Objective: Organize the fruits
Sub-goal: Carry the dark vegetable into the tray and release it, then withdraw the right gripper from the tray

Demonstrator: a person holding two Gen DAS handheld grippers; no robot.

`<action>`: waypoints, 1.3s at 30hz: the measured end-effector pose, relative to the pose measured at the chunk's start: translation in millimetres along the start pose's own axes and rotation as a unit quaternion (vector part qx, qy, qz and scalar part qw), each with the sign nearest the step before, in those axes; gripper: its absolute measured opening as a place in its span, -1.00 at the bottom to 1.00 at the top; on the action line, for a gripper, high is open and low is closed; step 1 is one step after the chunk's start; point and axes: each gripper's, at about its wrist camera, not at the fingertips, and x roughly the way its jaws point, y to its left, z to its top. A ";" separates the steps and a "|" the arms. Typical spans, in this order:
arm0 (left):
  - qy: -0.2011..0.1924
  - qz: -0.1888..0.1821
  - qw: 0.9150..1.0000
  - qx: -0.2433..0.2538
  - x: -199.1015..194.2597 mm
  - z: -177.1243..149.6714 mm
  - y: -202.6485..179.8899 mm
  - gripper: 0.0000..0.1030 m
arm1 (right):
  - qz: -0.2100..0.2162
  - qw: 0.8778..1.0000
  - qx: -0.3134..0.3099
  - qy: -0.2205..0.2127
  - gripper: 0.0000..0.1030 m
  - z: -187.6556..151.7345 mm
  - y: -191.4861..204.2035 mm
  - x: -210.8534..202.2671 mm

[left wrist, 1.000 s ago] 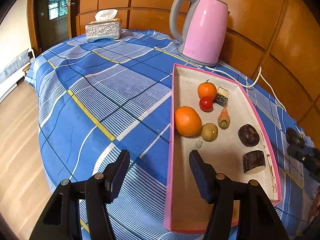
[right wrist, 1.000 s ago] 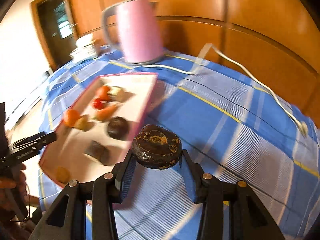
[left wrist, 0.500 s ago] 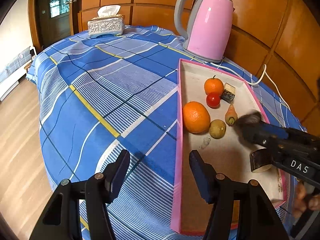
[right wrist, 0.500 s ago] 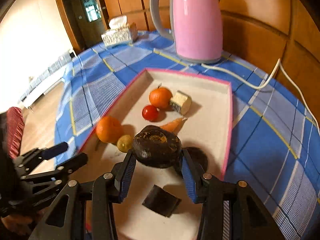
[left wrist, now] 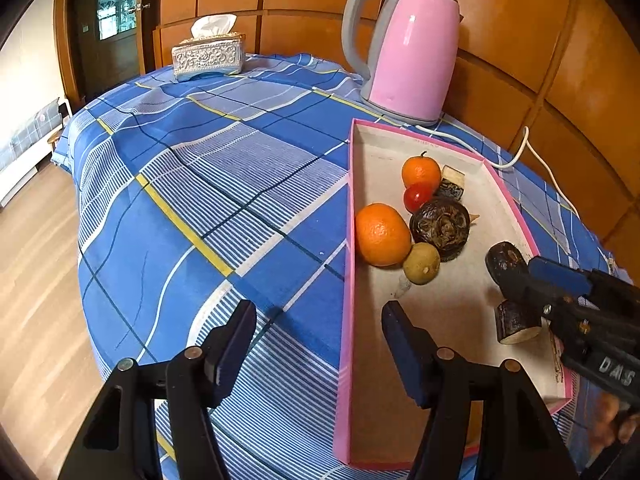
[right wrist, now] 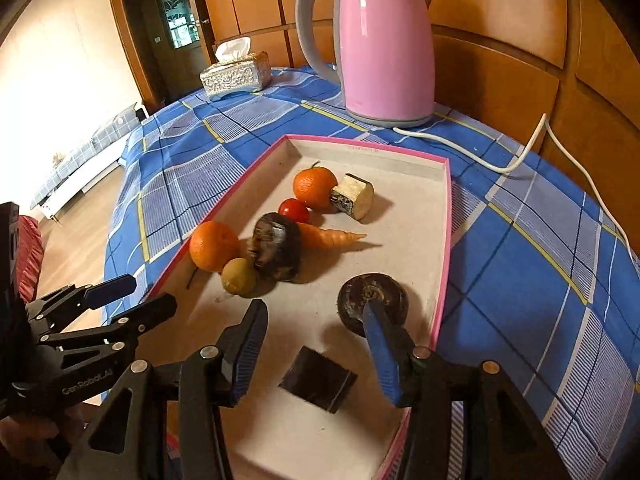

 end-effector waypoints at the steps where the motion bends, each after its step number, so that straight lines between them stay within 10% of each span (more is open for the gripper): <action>1: -0.001 0.000 1.000 0.000 -1.1 0.0 0.1 0.28 | -0.001 1.000 -0.001 -0.001 -0.01 -0.7 1.5 -0.9; 39: -0.074 0.010 0.997 0.026 -44.2 -4.9 -24.9 0.99 | -0.135 0.985 0.088 -0.068 0.17 -56.4 -8.9 -55.7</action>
